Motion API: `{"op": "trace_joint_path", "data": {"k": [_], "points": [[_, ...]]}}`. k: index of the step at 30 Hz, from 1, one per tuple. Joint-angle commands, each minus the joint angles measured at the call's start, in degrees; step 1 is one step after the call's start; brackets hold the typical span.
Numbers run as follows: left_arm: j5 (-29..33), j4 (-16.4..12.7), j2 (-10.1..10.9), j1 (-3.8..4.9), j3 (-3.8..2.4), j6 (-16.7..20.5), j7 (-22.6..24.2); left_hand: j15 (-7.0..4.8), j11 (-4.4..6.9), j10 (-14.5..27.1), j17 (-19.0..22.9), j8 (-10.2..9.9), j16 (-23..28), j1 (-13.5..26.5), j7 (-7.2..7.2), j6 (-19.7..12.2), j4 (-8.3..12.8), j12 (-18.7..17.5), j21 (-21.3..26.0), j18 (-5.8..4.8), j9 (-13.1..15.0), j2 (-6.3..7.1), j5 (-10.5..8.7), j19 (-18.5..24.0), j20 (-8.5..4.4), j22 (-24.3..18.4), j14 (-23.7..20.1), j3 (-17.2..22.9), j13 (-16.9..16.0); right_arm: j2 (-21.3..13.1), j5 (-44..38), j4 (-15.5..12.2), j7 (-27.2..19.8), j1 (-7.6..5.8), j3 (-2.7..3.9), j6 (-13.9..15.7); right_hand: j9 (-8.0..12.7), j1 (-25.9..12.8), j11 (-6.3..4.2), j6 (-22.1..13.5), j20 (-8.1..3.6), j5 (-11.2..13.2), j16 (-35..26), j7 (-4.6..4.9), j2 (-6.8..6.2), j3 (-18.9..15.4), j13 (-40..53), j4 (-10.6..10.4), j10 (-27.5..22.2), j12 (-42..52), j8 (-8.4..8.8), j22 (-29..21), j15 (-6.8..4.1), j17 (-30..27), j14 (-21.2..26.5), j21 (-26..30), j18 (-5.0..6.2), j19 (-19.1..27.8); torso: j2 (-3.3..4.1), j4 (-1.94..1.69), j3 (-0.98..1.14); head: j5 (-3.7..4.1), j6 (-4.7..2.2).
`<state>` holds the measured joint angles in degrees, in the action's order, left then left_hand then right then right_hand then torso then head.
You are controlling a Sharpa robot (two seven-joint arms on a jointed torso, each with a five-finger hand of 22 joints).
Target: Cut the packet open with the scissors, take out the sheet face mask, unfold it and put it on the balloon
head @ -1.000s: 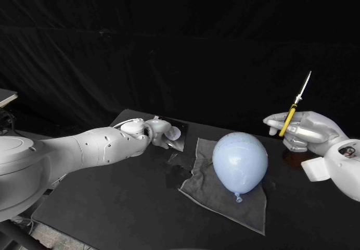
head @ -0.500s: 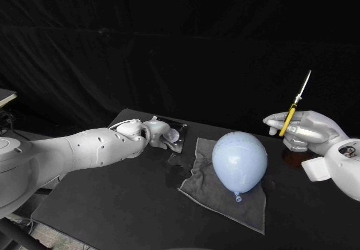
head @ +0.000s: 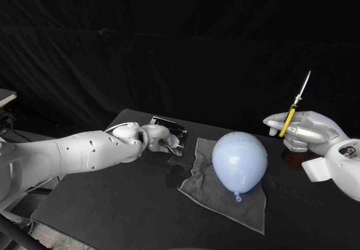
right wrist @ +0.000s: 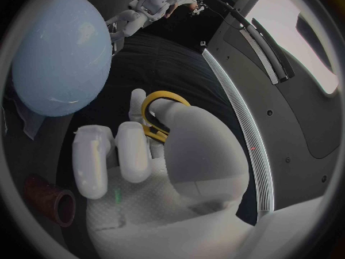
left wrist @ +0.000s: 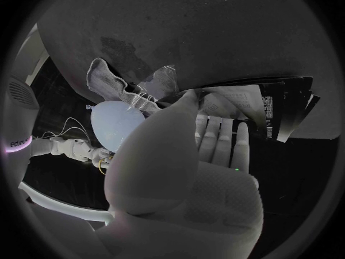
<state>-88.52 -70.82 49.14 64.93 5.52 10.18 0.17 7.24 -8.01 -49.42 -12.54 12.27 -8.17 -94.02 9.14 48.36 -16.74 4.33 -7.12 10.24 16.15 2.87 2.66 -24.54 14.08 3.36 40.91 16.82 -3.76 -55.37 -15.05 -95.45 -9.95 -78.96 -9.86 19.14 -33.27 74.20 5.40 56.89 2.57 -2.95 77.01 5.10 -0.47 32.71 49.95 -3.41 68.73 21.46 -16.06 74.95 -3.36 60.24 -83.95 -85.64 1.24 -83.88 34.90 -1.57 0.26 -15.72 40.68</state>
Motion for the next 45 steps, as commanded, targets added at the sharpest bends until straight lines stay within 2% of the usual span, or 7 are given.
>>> {"op": "trace_joint_path", "data": {"k": [1, 7, 16, 23, 31, 35, 45], "points": [[0.97, -0.49, 0.18, -0.29, 0.22, -1.57, -0.27, 0.06, 0.01, -0.83, -1.27, 0.44, -0.35, 0.30, -0.04, 1.24, 0.03, -0.47, -0.40, 0.32, 0.05, -1.97, 0.14, -0.64, 0.12, -0.11, 1.15, 2.17, 0.07, -0.02, -0.69, 0.05, -0.39, 0.02, 0.04, -1.19, -0.07, 0.00, -5.46, -0.08, -0.14, 0.14, -0.25, -0.30, 0.45, 0.22, 0.00, 0.05, 14.19, 23.34, -0.25, 12.24, -0.54, 0.03, -0.93, 0.07, 0.02, -3.22, 0.06, 0.06, -0.02, 0.08, -0.08], [2.15, -1.06, 0.22, -0.30, 0.20, 1.37, 1.81, 0.23, -0.06, -2.43, -1.01, 1.32, -0.17, 1.42, -0.32, 3.42, 0.28, -0.59, -1.19, 0.33, 0.18, -2.75, 0.16, -3.36, 0.34, -0.02, 2.85, 8.09, 0.12, -0.10, -0.70, 0.29, -0.34, 0.04, 0.04, -1.19, -0.09, 0.00, -5.45, -0.10, -0.14, 0.14, -0.26, -0.29, 0.45, 0.22, 0.04, 0.05, 14.16, 23.32, -0.26, 12.19, -0.54, 0.01, -0.93, 0.14, 0.04, -3.17, 0.13, 0.09, -0.02, 0.30, -0.22], [7.91, -3.54, 1.39, -0.17, -0.31, 4.90, 5.33, 0.78, -0.64, -3.99, -0.33, 2.21, 0.47, 3.81, -0.28, 4.59, 0.43, -0.78, -1.86, 0.25, 0.56, -0.15, 0.13, -5.96, 0.71, -0.03, 4.38, 16.68, 0.19, 0.10, -0.70, 1.10, -0.33, 0.09, 0.04, -1.23, -0.09, 0.00, -5.45, -0.10, -0.14, 0.14, -0.26, -0.29, 0.45, 0.22, 0.04, 0.05, 14.16, 23.32, -0.26, 12.19, -0.54, 0.01, -0.93, 0.14, 0.04, -3.17, 0.01, 0.05, 0.00, 0.65, -0.45], [20.74, -6.05, 2.58, 1.51, -1.42, 5.39, 7.16, 1.63, -1.55, -4.09, 0.00, 2.55, 0.91, 4.72, 0.17, 4.53, 0.91, -0.81, -1.75, 0.18, 0.82, 1.01, 0.12, -6.03, 1.43, -0.10, 4.71, 19.02, 0.20, 0.48, -0.70, 2.31, -0.47, 0.19, 0.04, -1.09, -0.09, 0.00, -5.45, -0.10, -0.14, 0.14, -0.26, -0.29, 0.45, 0.22, 0.04, 0.05, 14.16, 23.32, -0.26, 12.19, -0.54, 0.01, -0.93, 0.14, 0.04, -3.17, -0.03, 0.05, -0.01, 1.12, -0.94], [40.08, -6.25, 2.24, 4.15, -2.64, 9.66, 12.71, 3.02, -3.04, -4.05, 0.27, 2.79, 1.27, 5.19, 0.89, 4.21, 1.70, -0.79, -1.98, -0.04, 1.08, 1.39, 0.12, -7.00, 2.47, -0.03, 5.04, 20.34, 0.19, 1.06, -0.70, 4.35, -0.76, 0.30, 0.04, -0.55, -0.13, 0.05, -5.45, -0.12, -0.14, 0.14, -0.24, -0.30, 0.44, 0.23, -0.47, 0.11, 13.99, 22.60, -0.28, 12.23, -0.53, 0.07, -0.94, 0.09, 0.03, -3.21, 0.04, 0.14, 0.00, 2.57, -2.83], [53.84, -7.25, 2.03, 4.99, -2.83, 10.26, 15.42, 3.18, -3.37, -5.02, 0.30, 3.17, 1.08, 5.70, 1.84, 4.22, 2.41, -0.65, -5.08, -0.26, 1.40, 1.46, 0.14, -16.00, 2.69, 1.09, 6.17, 21.01, 0.14, 1.58, -0.70, 5.67, -0.90, 0.33, 0.04, -0.16, -0.14, 0.06, -5.46, -0.11, -0.14, 0.14, -0.24, -0.30, 0.44, 0.23, -0.58, 0.13, 13.96, 22.45, -0.29, 12.23, -0.53, 0.07, -0.94, 0.10, 0.03, -3.20, 0.03, 0.11, 0.01, 3.92, -4.20], [87.25, -9.06, 0.98, 5.23, -2.95, 5.90, 21.55, 2.01, -2.48, -7.43, -0.03, 4.02, -0.29, 7.07, 3.08, 3.82, 3.71, -0.61, -7.69, 0.35, 2.08, 1.10, 0.14, -22.30, 2.11, 1.65, 10.36, 22.04, 0.15, 2.77, 0.63, 8.16, -2.06, 0.51, 0.04, 0.90, -0.16, 0.31, -5.42, -0.12, -0.14, 0.14, -0.65, -0.25, 0.34, 0.41, -9.41, 0.49, 11.67, 11.48, -0.14, 12.01, -0.52, -0.68, -0.75, 0.49, 0.13, -2.96, -0.01, 0.16, 0.01, 8.48, -8.07]]}}
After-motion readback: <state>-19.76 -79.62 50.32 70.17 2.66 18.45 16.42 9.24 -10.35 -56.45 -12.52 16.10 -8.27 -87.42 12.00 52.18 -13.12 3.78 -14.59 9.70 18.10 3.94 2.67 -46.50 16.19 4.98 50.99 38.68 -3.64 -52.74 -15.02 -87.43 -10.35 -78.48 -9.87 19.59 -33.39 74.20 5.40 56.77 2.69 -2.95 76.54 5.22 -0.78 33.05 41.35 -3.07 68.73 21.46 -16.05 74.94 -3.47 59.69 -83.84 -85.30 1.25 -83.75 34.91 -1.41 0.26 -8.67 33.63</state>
